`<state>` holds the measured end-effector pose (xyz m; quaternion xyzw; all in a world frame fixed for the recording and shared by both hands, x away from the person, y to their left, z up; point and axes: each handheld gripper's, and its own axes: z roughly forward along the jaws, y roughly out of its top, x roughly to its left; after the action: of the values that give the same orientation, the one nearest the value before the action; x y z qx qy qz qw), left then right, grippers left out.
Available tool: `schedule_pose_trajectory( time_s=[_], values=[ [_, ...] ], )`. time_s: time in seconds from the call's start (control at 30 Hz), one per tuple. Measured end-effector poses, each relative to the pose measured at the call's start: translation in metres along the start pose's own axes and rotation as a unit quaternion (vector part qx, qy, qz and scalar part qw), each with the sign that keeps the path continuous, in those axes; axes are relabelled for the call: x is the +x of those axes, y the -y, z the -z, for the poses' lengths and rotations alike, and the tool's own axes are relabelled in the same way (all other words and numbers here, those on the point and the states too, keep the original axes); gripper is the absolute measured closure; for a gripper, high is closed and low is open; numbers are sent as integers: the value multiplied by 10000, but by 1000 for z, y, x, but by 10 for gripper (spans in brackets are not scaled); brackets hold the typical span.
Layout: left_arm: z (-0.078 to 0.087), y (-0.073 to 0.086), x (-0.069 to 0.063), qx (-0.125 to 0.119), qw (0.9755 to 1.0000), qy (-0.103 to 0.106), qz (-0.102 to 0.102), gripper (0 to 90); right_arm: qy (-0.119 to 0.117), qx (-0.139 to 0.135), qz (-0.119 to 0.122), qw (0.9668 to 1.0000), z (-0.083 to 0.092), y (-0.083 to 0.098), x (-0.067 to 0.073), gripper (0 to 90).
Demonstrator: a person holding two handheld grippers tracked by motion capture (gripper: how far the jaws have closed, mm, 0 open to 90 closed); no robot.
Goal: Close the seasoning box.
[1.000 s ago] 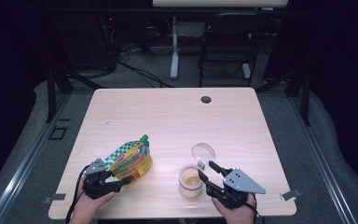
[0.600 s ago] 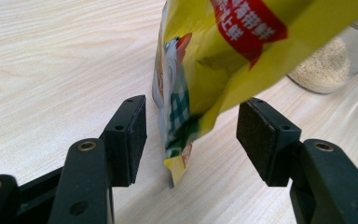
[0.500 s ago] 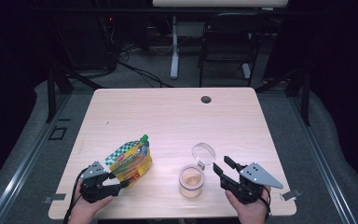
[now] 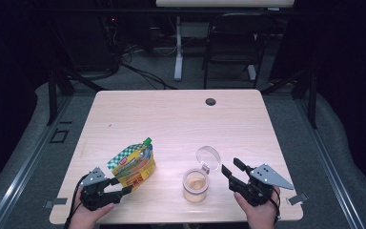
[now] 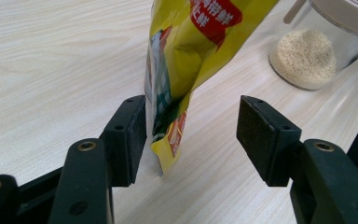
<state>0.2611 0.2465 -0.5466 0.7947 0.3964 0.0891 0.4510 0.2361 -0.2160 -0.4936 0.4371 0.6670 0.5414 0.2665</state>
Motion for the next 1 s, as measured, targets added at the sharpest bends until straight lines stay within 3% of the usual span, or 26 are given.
schedule_pose_trajectory(
  time_s=[0.2,0.43,0.63,0.7,1.0],
  values=[
    [1,0,-1,-45,10000,-1,16,430,233,154,-71,9996,-6,3,-11,457],
    [3,1,-3,-102,9999,-11,8,430,247,315,-71,9992,-15,6,-18,427],
    [4,2,-5,-82,9999,-33,-116,465,260,257,-57,9993,-20,4,-18,386],
    [6,1,-6,-105,9999,-26,-68,483,231,244,-73,9994,-21,4,-19,386],
    [9,3,-6,-165,9998,-63,-53,505,129,411,35,9991,-31,3,-17,496]
  ],
)
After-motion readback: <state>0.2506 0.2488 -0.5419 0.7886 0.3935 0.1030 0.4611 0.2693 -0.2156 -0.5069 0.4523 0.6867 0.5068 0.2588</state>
